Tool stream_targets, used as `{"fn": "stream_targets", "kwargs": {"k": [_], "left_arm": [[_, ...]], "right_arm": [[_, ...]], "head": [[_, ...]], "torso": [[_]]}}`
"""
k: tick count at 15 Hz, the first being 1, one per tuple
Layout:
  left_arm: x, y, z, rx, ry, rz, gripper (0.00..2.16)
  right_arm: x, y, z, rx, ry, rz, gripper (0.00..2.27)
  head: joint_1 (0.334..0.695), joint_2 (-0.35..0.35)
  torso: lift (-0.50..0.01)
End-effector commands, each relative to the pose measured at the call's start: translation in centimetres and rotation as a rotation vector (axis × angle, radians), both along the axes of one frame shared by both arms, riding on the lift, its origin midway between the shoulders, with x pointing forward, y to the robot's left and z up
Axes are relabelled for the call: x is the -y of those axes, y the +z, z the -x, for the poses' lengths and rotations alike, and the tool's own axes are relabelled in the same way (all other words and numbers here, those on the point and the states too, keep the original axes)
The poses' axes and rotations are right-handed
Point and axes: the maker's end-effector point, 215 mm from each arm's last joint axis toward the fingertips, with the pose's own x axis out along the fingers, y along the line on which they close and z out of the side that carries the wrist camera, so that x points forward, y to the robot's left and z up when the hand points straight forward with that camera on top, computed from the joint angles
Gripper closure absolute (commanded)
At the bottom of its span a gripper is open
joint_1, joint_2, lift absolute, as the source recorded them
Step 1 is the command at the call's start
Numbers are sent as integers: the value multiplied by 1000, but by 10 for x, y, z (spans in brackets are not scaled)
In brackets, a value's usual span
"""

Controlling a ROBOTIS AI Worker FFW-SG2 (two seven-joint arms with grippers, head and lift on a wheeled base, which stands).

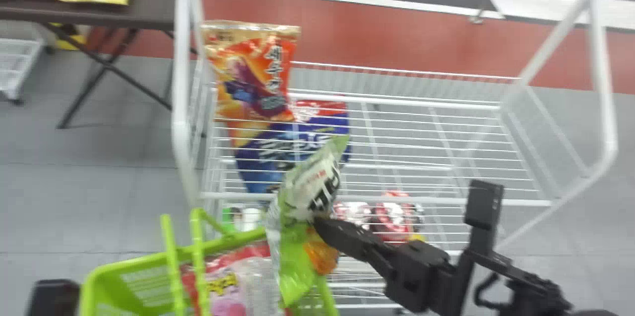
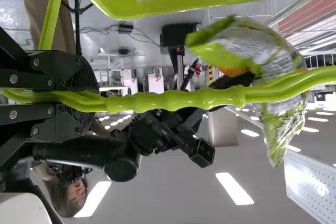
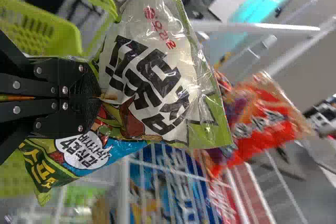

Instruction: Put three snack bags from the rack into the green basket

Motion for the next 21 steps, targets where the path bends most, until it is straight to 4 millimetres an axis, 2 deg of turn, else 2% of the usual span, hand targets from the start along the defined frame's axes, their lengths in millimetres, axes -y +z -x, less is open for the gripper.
{"fn": "stream_targets", "kwargs": {"k": [1,4,5,7,8,9,10,11,13,16,18,19,21], "left_arm": [[0,0,1,-3,1,2,2148],[2,0,0,-2,-1,3,2148],[2,0,0,-2,-1,3,2148],[2,1,1,-2,-2,5,2148],[2,1,1,-3,-2,7,2148],[1,1,0,-3,0,7,2148],[1,0,1,-4,2,6,2148],[1,0,1,-4,2,4,2148],[1,0,1,-4,2,4,2148],[1,0,2,-7,1,8,2148],[0,1,2,-7,3,8,2148],[1,1,2,-8,1,11,2148],[1,1,3,-9,1,12,2148]], "right_arm": [[-24,-1,26,-83,73,-55,2250],[-51,-20,50,-179,132,-123,2250],[-60,-32,59,-223,154,-135,2246],[-66,-53,67,-271,165,-124,2223],[-63,-68,71,-298,168,-90,1973],[-61,-79,82,-340,190,-60,1291],[-58,-84,88,-363,199,-41,329],[-52,-84,93,-374,200,-32,-2],[-45,-65,97,-374,208,-83,19],[-28,-16,97,-350,211,-207,43],[-3,5,80,-308,151,-252,46],[10,10,71,-293,116,-268,46],[39,8,47,-248,15,-253,46]], "head": [[695,-25],[695,47],[695,98],[695,146],[695,164],[695,181],[695,191],[695,192],[695,184],[695,148],[695,114],[695,62],[695,-18]], "torso": [[0],[0],[0],[0],[0],[0],[0],[0],[0],[0],[0],[0],[0]]}}
